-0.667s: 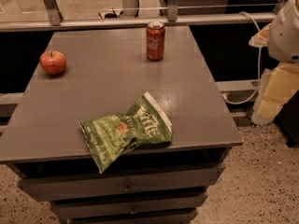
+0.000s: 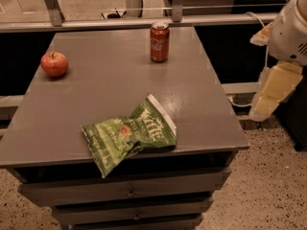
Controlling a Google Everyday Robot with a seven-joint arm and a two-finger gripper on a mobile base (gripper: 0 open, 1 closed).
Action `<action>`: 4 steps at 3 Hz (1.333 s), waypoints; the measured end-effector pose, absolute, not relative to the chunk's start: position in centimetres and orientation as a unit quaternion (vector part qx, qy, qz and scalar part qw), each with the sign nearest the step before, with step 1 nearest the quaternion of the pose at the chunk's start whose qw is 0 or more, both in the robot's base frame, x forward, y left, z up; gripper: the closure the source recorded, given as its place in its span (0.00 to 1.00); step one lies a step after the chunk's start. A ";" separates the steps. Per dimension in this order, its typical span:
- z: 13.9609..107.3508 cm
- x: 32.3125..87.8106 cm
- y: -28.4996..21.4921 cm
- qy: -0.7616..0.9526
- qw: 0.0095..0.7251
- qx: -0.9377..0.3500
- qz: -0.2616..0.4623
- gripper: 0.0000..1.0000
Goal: Move coke can near green jalapeno chip bag
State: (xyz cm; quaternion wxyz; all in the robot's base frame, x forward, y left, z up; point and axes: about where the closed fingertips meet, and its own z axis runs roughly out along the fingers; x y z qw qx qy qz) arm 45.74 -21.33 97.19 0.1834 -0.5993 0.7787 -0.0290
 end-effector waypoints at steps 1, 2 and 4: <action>95.8 51.1 -20.1 0.769 0.236 -0.594 -0.010 0.00; 94.8 54.6 -18.9 0.763 0.269 -0.588 0.011 0.00; 93.0 64.4 -13.1 0.736 0.380 -0.551 0.098 0.00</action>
Offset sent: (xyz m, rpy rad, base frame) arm 0.1311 0.0365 -0.0345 0.2613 -0.1271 0.0263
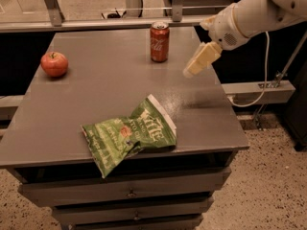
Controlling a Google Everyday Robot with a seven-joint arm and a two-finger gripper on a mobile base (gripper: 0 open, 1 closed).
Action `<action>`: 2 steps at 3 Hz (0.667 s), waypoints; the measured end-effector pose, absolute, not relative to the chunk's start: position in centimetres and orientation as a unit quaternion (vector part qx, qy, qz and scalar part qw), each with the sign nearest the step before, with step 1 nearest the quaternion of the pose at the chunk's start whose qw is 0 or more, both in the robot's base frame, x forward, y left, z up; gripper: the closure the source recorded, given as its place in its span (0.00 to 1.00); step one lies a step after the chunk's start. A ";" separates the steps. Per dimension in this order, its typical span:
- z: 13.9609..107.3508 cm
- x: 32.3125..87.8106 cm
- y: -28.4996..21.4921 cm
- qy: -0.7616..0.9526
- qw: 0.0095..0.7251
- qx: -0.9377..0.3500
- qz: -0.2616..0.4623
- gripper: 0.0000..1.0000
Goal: Move coke can near green jalapeno chip bag
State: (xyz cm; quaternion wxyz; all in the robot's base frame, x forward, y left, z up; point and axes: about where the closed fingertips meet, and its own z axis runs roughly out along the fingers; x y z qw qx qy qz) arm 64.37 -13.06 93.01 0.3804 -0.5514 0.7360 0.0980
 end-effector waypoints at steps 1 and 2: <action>92.8 67.9 -11.6 0.728 0.419 -0.526 0.134 0.00; 92.6 73.4 -9.0 0.720 0.468 -0.478 0.187 0.00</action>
Offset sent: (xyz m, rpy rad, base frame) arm 0.1306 0.0484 0.0052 0.4399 -0.0462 -0.0755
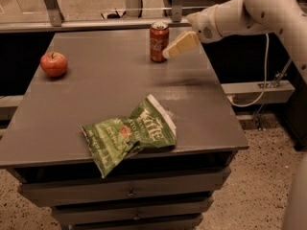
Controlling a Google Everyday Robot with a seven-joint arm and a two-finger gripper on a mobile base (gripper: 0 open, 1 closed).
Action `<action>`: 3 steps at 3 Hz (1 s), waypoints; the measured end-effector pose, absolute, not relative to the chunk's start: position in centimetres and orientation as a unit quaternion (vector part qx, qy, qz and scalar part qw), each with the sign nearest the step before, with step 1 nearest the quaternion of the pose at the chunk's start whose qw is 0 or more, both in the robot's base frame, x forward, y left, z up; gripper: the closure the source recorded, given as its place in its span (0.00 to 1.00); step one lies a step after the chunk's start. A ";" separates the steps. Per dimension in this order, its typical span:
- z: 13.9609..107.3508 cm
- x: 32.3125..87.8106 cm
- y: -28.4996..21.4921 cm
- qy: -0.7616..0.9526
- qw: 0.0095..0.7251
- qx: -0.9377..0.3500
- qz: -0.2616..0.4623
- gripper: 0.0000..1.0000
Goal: Move coke can near green jalapeno chip bag
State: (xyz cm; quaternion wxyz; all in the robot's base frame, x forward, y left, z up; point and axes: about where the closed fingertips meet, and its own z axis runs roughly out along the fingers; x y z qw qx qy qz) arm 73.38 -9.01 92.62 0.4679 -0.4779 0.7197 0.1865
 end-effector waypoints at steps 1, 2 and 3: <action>92.0 76.2 -7.3 0.717 0.482 -0.462 0.202 0.00; 89.5 79.1 -6.6 0.731 0.481 -0.436 0.211 0.03; 88.1 80.1 -6.2 0.739 0.475 -0.426 0.217 0.26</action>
Offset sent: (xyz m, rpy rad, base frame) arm 0.0826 0.0177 -0.0431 0.1069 0.0328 -0.0990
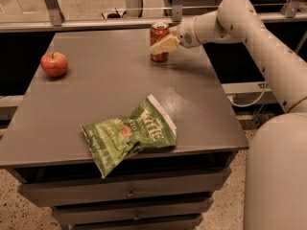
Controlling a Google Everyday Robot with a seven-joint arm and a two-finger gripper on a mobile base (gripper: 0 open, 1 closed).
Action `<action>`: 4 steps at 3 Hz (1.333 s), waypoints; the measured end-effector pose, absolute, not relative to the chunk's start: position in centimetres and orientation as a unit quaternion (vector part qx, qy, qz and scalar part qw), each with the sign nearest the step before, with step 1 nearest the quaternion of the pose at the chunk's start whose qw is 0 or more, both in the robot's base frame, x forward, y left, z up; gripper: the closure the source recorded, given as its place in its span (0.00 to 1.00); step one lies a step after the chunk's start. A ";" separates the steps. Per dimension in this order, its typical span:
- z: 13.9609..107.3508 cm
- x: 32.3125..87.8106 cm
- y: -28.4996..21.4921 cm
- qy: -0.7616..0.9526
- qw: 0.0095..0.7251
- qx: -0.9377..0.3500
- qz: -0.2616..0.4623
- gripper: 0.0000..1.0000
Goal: Move coke can near green jalapeno chip bag
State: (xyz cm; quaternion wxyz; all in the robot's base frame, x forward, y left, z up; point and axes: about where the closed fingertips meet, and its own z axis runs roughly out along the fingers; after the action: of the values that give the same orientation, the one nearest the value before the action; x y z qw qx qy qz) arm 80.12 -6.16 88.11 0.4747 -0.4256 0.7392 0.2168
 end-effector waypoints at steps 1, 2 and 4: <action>88.6 79.0 -6.6 0.739 0.473 -0.416 0.239 0.57; 90.6 76.9 -6.6 0.721 0.484 -0.423 0.260 0.81; 91.5 64.5 -8.4 0.684 0.446 -0.478 0.323 1.00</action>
Offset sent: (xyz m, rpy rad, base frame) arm -0.0583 -0.0124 0.0527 0.1301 -0.0203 0.0841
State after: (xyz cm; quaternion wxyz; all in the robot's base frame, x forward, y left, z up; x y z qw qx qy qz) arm 64.55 -8.39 91.48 0.4462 -0.4782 0.6838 0.3234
